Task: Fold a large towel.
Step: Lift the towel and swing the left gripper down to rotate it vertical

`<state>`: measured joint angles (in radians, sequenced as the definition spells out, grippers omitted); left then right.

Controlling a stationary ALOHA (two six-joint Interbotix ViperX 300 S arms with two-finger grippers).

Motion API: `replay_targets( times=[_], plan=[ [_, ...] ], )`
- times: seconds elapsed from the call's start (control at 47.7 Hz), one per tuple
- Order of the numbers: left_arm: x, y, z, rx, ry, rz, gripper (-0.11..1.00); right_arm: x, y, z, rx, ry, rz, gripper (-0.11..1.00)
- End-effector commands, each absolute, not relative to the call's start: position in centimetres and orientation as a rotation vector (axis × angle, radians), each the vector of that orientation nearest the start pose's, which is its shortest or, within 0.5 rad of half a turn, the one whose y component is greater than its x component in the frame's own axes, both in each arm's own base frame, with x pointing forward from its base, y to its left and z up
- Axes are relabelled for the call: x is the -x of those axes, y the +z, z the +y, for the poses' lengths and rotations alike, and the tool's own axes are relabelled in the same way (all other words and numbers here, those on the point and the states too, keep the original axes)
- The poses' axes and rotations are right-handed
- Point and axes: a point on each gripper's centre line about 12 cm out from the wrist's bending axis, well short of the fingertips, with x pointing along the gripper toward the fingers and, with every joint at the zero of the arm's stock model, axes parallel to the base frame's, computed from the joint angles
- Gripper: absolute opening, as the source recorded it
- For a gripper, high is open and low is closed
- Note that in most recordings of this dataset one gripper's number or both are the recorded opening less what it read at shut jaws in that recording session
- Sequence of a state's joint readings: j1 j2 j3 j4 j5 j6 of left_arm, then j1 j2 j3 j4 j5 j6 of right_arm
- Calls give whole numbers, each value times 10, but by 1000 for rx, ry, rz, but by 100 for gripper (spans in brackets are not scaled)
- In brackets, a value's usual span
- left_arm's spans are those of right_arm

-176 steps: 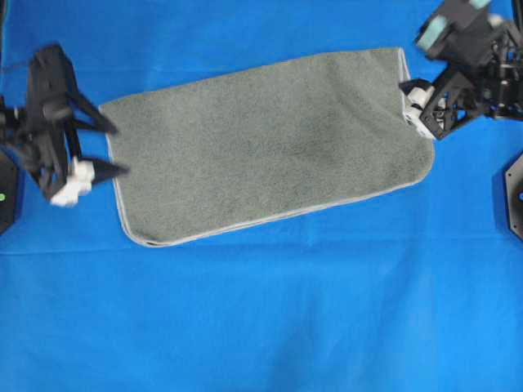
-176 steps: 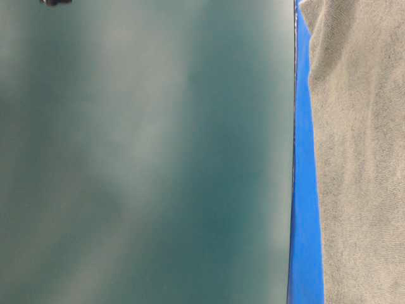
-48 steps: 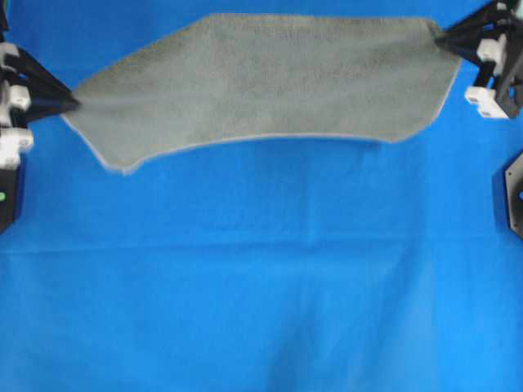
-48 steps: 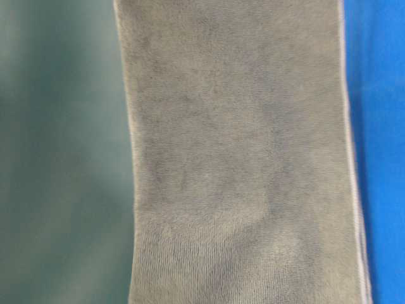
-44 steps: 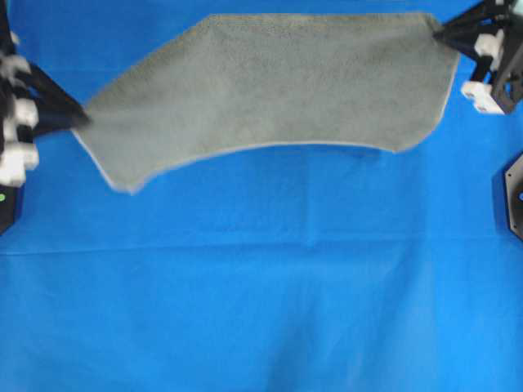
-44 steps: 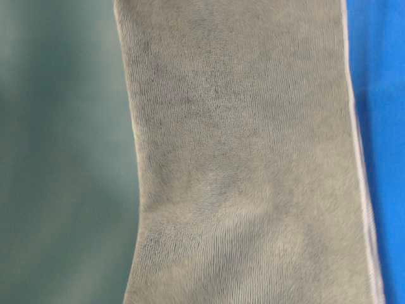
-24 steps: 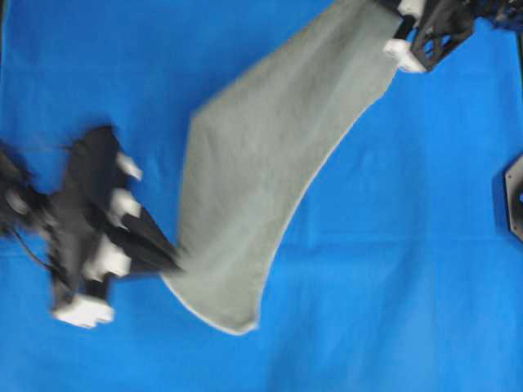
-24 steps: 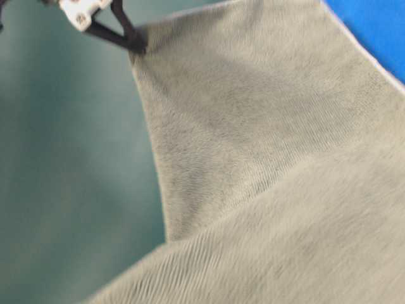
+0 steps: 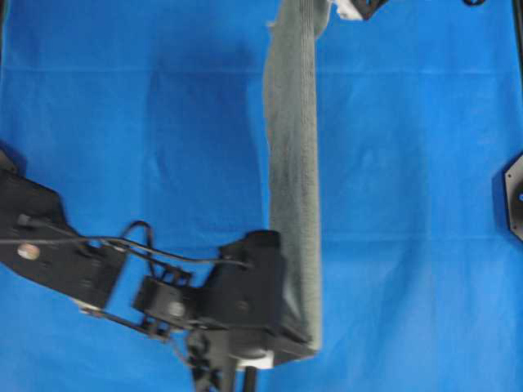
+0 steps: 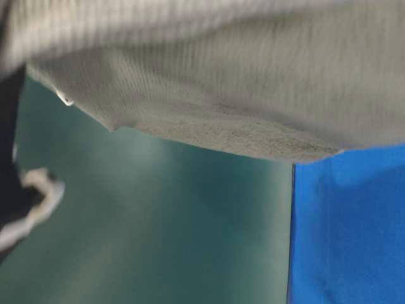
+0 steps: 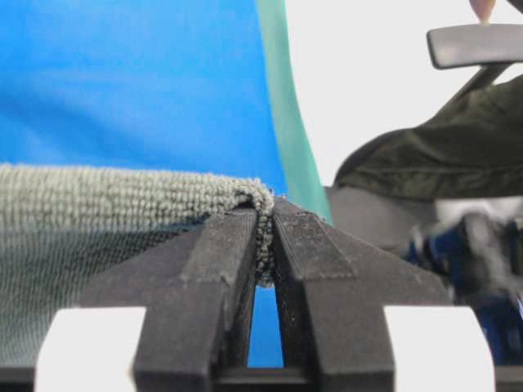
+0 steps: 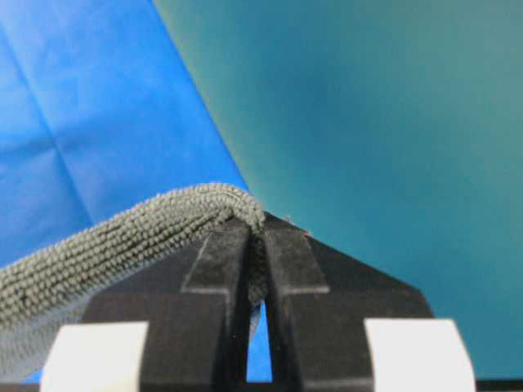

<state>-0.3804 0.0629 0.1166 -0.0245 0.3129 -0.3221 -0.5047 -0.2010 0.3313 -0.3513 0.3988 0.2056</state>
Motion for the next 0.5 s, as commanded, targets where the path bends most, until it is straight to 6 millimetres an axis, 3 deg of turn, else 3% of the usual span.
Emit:
replay_targets(
  times=[0.0,0.21,0.356,0.482],
  plan=[
    [-449,331,-185,249,-312,495,3,-334,351,-213,25,-621,515,2],
    [-490,330,-186,273,-301,401,3,-297,348,-200,7,-652,564,2],
    [-527,320,-198,276,-303,378,3,-258,352,-179,-12,-679,614,2],
    [-545,319,-210,277,-313,367,3,-241,349,-165,-24,-678,659,2]
  ],
)
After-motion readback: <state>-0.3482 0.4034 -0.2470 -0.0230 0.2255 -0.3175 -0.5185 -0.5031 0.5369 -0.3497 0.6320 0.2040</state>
